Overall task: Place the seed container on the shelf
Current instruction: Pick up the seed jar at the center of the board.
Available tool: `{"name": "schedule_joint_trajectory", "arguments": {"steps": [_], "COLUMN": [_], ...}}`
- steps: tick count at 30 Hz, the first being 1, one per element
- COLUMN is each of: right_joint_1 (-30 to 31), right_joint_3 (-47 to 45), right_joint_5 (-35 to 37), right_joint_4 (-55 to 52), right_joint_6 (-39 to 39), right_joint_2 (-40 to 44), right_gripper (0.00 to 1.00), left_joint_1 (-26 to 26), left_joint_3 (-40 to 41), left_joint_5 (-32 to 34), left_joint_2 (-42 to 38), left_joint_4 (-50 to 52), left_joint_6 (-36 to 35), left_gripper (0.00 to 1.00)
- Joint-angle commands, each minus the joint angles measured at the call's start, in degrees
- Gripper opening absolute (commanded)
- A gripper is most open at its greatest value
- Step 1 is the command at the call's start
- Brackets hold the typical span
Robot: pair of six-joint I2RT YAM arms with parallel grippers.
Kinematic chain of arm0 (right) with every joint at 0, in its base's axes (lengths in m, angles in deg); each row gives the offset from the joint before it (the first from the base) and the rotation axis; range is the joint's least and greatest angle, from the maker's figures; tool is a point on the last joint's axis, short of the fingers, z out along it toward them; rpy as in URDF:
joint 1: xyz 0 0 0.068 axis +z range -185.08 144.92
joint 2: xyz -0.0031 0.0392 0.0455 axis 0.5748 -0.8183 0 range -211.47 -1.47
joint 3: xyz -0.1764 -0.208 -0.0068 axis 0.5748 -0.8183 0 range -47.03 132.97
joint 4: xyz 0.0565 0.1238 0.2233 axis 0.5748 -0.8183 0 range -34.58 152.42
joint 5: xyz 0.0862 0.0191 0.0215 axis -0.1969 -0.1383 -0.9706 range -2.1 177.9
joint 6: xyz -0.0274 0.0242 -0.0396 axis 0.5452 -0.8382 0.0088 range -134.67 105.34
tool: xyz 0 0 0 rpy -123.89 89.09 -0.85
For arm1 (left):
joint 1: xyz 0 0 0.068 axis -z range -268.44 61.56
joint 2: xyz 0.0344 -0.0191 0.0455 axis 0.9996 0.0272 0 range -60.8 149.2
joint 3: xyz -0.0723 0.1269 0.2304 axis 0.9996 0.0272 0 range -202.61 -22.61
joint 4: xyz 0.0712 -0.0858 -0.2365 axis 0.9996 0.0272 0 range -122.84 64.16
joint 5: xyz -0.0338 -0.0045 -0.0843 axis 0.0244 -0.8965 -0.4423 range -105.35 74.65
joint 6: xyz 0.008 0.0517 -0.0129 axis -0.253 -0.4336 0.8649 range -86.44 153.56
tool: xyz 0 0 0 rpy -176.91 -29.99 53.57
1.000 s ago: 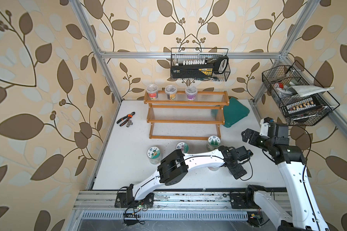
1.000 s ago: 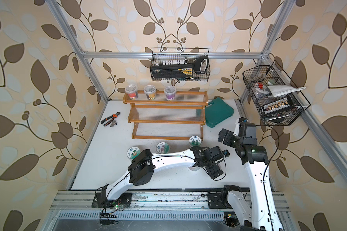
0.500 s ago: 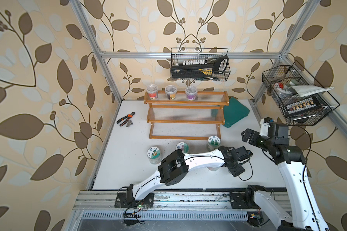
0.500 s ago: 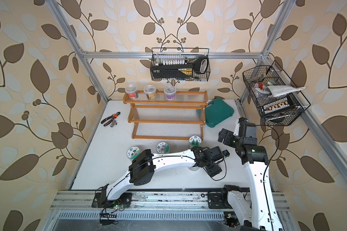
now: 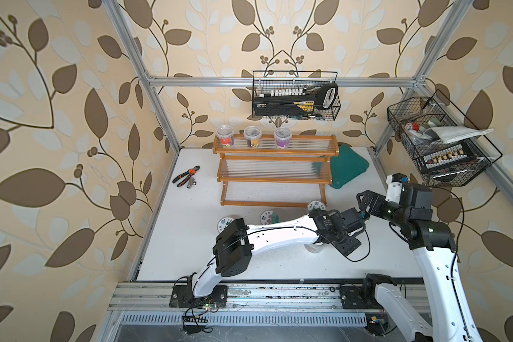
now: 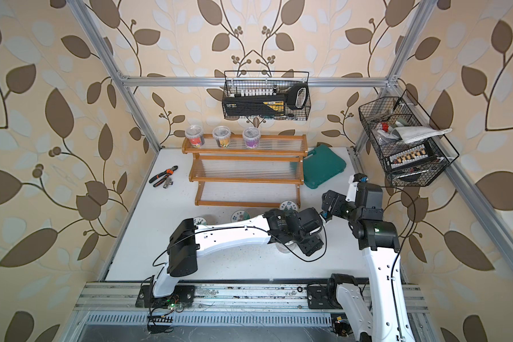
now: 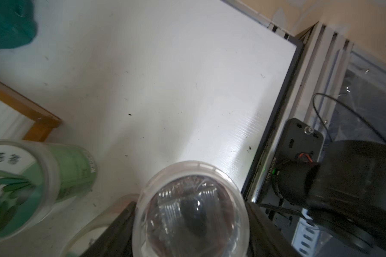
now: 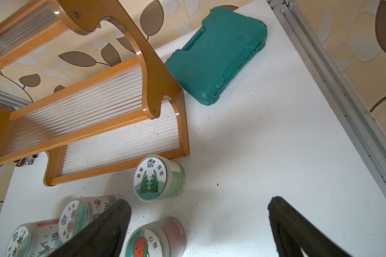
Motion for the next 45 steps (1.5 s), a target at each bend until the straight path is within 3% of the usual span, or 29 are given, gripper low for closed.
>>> {"name": "schedule_joint_trajectory", "arguments": {"steps": [1, 12, 16, 19, 27, 35, 39, 45], "right_joint_1": [-0.28, -0.31, 0.10, 3.36, 28.48, 55.67, 61.76, 63.87], "right_joint_3": [0.31, -5.90, -10.14, -13.51, -16.18, -16.59, -17.18, -18.68], "right_joint_5": [-2.85, -20.01, -31.54, -34.36, -22.54, -2.14, 3.71, 9.33], "right_joint_4": [0.67, 13.62, 24.79, 32.69, 41.35, 46.45, 49.57, 54.92], "right_joint_6": [0.66, -0.26, -3.71, -5.34, 2.57, 18.17, 22.78, 22.70], "right_joint_2": [1.25, 5.10, 6.55, 8.48, 8.87, 3.83, 1.20, -1.74], "right_gripper": [0.99, 0.99, 0.98, 0.98, 0.98, 0.96, 0.97, 0.97], "left_joint_1": [-0.50, -8.95, -13.35, -15.31, -17.30, -17.43, -17.45, -17.43], "left_joint_3": [0.16, 8.04, 9.72, 11.25, 10.84, 11.88, 12.19, 12.93], "left_joint_5": [4.46, 5.61, 4.94, 5.16, 4.43, 1.76, 0.30, -0.53], "left_joint_2": [-7.58, -23.97, -29.05, -32.85, -38.15, -39.82, -40.23, -40.82], "left_joint_4": [2.23, 12.74, 16.59, 17.14, 19.71, 19.35, 18.90, 18.11], "left_joint_6": [3.14, 16.89, 20.39, 21.60, 23.09, 24.60, 24.98, 25.17], "left_gripper": [0.54, 0.54, 0.55, 0.55, 0.56, 0.56, 0.56, 0.56]}}
